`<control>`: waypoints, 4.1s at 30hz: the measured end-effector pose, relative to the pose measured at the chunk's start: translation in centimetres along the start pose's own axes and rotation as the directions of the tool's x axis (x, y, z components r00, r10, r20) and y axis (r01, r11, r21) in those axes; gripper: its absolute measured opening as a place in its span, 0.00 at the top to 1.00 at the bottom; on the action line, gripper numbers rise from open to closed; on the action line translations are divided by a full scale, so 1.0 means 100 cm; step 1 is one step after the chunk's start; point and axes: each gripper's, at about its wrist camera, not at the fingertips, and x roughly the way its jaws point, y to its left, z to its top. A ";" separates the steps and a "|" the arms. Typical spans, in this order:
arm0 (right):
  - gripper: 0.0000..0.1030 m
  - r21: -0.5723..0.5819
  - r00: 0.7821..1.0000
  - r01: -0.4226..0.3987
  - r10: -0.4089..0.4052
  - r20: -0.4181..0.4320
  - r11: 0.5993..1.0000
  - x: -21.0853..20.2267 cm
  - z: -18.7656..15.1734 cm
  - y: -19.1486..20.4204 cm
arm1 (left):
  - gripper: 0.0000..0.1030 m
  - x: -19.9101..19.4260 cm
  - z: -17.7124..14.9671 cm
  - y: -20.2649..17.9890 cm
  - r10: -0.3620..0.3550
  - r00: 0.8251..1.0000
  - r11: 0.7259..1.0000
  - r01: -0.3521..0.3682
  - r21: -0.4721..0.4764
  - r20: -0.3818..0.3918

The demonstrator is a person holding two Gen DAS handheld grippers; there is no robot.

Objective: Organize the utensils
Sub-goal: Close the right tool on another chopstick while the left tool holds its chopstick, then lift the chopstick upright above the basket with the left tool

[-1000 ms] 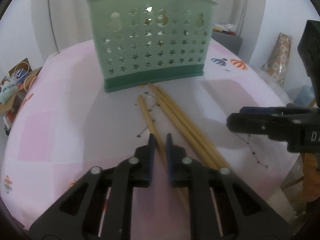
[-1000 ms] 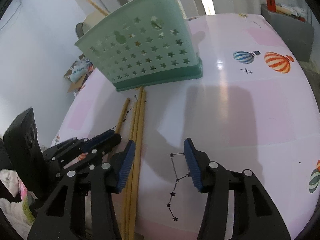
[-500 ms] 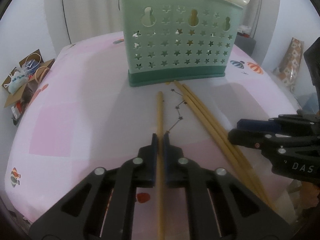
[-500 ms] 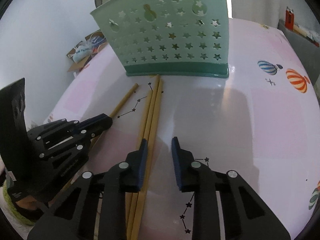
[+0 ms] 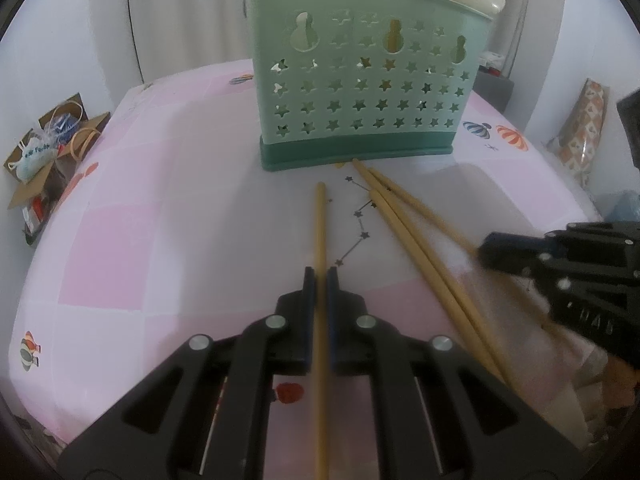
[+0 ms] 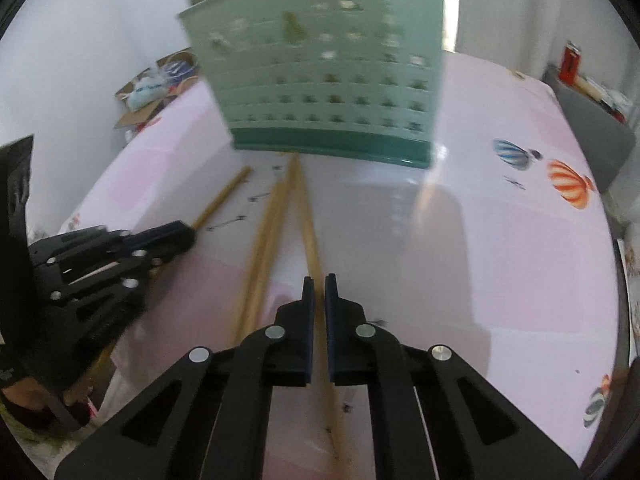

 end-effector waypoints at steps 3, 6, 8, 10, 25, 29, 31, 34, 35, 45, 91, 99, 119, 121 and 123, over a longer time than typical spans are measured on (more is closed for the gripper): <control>0.95 0.039 1.000 0.022 -0.022 -0.004 0.999 -0.005 -0.002 -0.016 | 0.95 -0.001 0.003 0.007 -0.037 0.999 0.998 0.036 -0.045 -0.024; 0.95 0.056 1.000 0.021 -0.021 -0.015 0.998 -0.008 -0.004 -0.027 | 0.89 0.000 0.007 0.008 -0.032 0.999 0.999 0.031 -0.035 -0.032; 0.94 0.066 1.000 0.010 -0.009 -0.020 0.998 -0.009 -0.003 -0.031 | 0.87 0.001 0.011 0.006 -0.029 0.999 0.999 0.029 -0.019 -0.036; 0.93 0.064 1.000 -0.004 0.005 -0.009 0.998 -0.009 0.003 -0.031 | 0.86 0.003 0.015 0.004 -0.021 0.999 1.000 0.021 -0.001 -0.045; 0.93 -0.047 0.999 0.037 -0.036 0.012 0.998 0.019 0.030 -0.012 | 0.96 0.021 0.033 0.002 0.024 0.998 0.998 -0.021 0.051 -0.050; 0.93 -0.041 0.999 0.036 -0.036 0.012 0.998 0.016 0.024 -0.013 | 0.96 0.018 0.030 0.000 0.013 0.998 0.999 -0.011 0.041 -0.058; 0.93 -0.022 1.000 0.023 -0.023 0.005 0.999 0.014 0.020 -0.017 | 0.96 0.015 0.026 -0.001 0.001 0.998 0.999 0.002 0.034 -0.067; 0.93 0.013 1.000 0.001 -0.001 -0.005 1.000 0.010 0.015 -0.022 | 0.96 0.011 0.021 -0.006 0.003 0.997 0.999 0.000 0.036 -0.072; 0.93 0.022 1.000 -0.007 0.007 -0.009 1.000 0.010 0.014 -0.024 | 0.96 0.010 0.019 -0.007 0.008 0.997 0.999 -0.005 0.040 -0.071; 0.92 -0.018 1.000 0.006 -0.006 -0.006 1.000 0.015 0.013 -0.015 | 0.96 0.011 0.019 -0.014 0.043 0.997 0.997 -0.039 0.062 -0.061; 0.93 0.017 1.000 0.003 -0.003 0.009 1.000 0.014 0.009 -0.016 | 0.96 -0.076 0.060 0.025 -0.128 0.972 0.990 0.137 -0.034 0.195; 0.93 0.024 1.000 -0.009 0.008 0.012 1.000 0.014 0.009 -0.020 | 0.96 -0.107 0.081 0.022 -0.186 0.942 0.980 0.198 -0.017 0.278; 0.93 0.034 1.000 -0.022 0.022 0.013 0.999 0.014 0.010 -0.019 | 0.96 -0.199 0.207 -0.010 -0.186 0.633 0.980 0.171 0.099 0.751; 0.93 0.036 1.000 -0.025 0.025 0.012 0.999 0.015 0.011 -0.020 | 0.96 -0.185 0.212 -0.016 -0.176 0.640 0.984 0.146 0.106 0.748; 0.93 0.037 1.000 -0.027 0.026 0.012 0.999 0.015 0.011 -0.020 | 0.96 -0.163 0.216 -0.024 -0.158 0.660 0.987 0.111 0.113 0.734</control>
